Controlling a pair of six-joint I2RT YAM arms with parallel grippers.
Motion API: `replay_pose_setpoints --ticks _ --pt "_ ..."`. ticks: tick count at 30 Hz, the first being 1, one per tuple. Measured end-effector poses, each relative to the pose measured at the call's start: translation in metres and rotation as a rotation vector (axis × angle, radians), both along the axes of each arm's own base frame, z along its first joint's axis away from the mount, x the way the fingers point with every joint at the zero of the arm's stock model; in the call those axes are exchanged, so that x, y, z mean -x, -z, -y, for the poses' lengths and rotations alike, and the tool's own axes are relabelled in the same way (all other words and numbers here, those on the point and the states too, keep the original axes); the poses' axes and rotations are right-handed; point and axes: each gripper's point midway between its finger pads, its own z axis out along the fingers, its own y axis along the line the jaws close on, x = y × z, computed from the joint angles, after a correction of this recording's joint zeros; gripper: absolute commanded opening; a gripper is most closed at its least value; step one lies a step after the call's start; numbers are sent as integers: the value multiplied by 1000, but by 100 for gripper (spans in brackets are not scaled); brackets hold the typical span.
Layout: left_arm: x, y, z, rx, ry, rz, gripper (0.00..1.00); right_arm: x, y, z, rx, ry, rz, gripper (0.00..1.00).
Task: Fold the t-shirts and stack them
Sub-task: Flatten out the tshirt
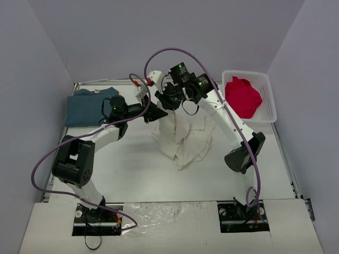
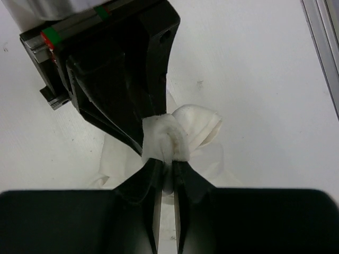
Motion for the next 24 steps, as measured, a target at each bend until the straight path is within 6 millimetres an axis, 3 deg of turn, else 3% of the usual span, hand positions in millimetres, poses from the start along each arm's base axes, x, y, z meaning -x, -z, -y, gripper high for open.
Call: replay_pose_setpoints --ticks 2,3,6,9,14,18,21,24 --pt "3 1 0 -9 21 -7 2 1 4 1 9 -3 -5 38" --pt "4 3 0 -17 29 -13 3 1 6 2 16 -2 -8 69" --pt "6 2 -7 -28 32 -18 2 2 13 13 46 8 -11 84" --pt "7 -14 -22 -31 5 12 2 3 18 31 65 38 -20 90" --pt "19 -49 -58 -76 -76 129 2 -3 7 93 54 159 -5 88" --pt "34 -54 -68 -143 -88 202 2 10 10 140 80 264 -1 74" --pt "39 -41 -72 -189 -85 189 2 29 38 149 129 281 -67 62" --pt "41 -22 -77 -226 -94 152 2 45 88 158 208 294 -188 51"
